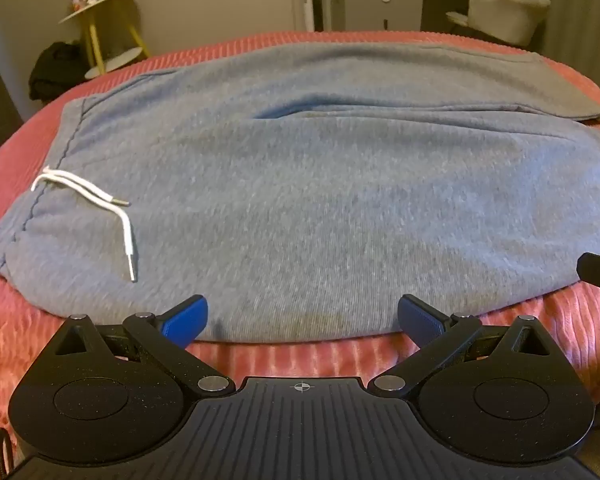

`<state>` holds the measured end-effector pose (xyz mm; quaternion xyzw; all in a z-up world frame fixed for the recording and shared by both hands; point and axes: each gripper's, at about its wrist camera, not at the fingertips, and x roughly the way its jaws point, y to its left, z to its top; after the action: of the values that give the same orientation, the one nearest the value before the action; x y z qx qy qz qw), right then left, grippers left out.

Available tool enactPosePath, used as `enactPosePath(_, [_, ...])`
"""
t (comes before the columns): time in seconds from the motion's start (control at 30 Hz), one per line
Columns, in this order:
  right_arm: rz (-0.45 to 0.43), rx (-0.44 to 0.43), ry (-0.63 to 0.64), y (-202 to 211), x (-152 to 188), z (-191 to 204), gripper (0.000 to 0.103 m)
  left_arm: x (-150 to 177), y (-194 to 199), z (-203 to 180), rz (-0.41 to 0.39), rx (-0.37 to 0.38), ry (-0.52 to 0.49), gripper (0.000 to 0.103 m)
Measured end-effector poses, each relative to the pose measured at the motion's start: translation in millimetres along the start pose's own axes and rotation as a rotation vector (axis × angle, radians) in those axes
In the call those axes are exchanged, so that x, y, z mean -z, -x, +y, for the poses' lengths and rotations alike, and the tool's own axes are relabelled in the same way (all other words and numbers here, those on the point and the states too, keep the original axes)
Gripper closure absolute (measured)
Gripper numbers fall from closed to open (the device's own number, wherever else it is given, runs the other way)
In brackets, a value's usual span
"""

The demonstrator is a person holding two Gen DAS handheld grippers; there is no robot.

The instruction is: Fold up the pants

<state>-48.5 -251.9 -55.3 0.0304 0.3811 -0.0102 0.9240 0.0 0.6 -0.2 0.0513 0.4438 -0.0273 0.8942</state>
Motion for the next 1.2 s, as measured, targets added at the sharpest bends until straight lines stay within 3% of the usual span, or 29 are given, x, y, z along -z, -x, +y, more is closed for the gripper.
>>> enactPosePath(1.2, [-0.009, -0.001, -0.007, 3, -1, -2, 0.004, 6, -4, 1, 0.014, 0.001, -0.006, 0.0])
